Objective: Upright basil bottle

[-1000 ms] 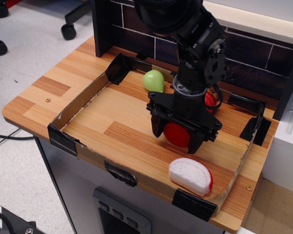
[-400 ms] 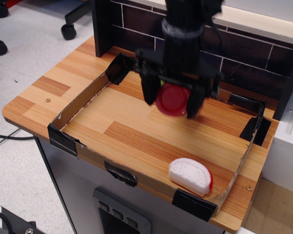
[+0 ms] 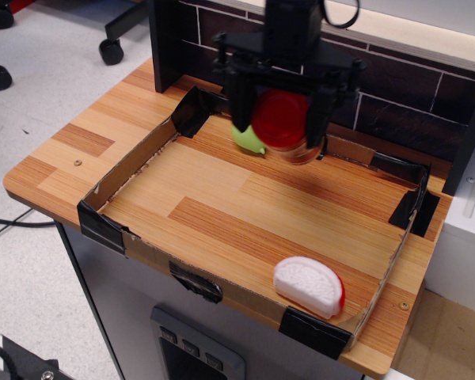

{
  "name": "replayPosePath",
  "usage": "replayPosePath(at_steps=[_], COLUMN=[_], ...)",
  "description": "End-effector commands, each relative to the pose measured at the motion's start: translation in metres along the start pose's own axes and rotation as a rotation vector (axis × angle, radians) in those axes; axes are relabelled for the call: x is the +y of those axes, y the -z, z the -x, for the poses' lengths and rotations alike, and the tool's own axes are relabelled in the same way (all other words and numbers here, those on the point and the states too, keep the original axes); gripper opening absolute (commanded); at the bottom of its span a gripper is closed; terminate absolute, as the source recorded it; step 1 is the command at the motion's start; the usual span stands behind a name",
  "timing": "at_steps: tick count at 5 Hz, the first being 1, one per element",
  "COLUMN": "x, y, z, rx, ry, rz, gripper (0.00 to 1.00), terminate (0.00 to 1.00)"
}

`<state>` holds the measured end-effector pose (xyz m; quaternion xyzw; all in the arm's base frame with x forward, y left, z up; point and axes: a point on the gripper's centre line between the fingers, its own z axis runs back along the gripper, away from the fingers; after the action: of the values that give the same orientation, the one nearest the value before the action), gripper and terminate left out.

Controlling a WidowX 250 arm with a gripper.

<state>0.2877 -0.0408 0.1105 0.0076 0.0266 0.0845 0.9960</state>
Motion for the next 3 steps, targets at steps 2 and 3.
replayPosePath(at_steps=[2, 3], x=[0.006, 0.007], y=[0.002, 0.009], z=[-0.001, 0.001], rx=[0.219, 0.296], ry=[-0.088, -0.119], rz=[-0.046, -0.063], gripper=[0.0, 0.0], terminate=[0.0, 0.0])
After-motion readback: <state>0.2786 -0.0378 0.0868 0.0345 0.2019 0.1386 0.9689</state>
